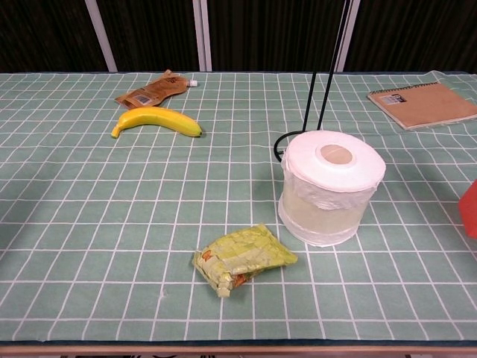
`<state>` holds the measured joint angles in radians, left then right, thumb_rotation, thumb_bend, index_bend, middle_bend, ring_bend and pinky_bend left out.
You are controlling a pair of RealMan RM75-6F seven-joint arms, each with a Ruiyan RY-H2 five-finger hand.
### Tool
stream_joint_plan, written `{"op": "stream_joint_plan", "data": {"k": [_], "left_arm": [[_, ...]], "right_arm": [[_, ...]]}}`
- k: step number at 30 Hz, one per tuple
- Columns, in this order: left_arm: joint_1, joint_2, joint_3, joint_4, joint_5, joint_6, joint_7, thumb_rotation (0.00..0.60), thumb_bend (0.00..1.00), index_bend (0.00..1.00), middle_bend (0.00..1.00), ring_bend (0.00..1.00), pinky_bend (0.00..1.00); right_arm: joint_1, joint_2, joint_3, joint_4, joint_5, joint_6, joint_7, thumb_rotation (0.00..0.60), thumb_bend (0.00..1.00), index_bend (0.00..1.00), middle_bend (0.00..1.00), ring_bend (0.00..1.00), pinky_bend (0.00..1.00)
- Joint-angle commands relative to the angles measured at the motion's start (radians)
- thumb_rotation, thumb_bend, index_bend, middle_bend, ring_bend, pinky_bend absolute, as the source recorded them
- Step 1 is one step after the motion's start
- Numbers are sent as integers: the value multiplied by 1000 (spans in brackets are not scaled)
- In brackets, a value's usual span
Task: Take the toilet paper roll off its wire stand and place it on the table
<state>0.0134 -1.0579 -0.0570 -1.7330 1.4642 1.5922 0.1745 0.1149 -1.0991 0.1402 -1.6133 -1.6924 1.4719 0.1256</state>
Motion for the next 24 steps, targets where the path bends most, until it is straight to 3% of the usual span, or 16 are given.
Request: {"op": "stream_joint_plan", "data": {"k": [1,7,24], "left_arm": [[1,-1,0,1,3,3,0,600,230,109,0,0,0],[3,-6,-1,8,11,15,4,600,230,109,0,0,0],[-12,-23,-9,32,11,2,6,600,230,109,0,0,0]], "right_arm": [[-70,-30,-39,85,-37,97,-134,600,0,0,0,0,0],[-61,-52,-46,147,-27,85,-169,600,0,0,0,0,0],[-57,-50,-51,157,12,98,-155,600,0,0,0,0,0]]}}
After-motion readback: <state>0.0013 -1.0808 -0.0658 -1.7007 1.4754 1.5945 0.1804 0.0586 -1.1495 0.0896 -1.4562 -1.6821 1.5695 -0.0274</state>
